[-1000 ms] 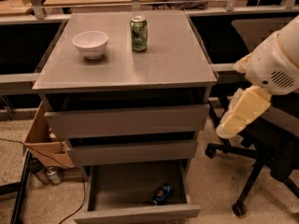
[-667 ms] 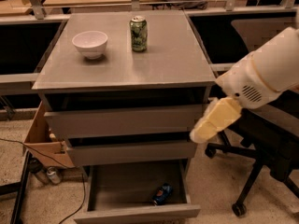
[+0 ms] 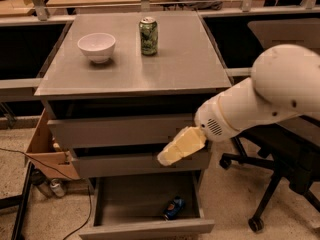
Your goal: Pick pepsi can from bottom drawer and place on counter
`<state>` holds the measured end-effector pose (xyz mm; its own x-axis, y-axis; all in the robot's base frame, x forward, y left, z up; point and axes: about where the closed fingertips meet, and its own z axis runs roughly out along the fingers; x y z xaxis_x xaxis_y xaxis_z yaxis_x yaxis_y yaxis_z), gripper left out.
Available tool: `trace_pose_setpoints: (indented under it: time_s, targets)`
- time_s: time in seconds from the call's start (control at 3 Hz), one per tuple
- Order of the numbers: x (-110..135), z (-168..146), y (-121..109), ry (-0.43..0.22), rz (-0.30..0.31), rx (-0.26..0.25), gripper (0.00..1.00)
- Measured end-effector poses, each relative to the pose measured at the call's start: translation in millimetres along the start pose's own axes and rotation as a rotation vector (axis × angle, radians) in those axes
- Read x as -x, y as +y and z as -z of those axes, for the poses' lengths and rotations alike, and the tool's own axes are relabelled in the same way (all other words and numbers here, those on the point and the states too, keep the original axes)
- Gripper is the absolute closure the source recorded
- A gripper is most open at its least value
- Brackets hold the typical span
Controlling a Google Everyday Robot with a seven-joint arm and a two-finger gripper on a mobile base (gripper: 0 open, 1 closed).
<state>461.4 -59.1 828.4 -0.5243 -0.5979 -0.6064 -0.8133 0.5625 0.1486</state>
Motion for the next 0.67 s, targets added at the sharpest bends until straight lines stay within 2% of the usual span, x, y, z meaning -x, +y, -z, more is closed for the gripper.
trace_pose_setpoints:
  time_s: [0.67]
  targets:
    - [-18.7, -95.0, 14.5, -0.054, -0.118, 0.082, 0.00]
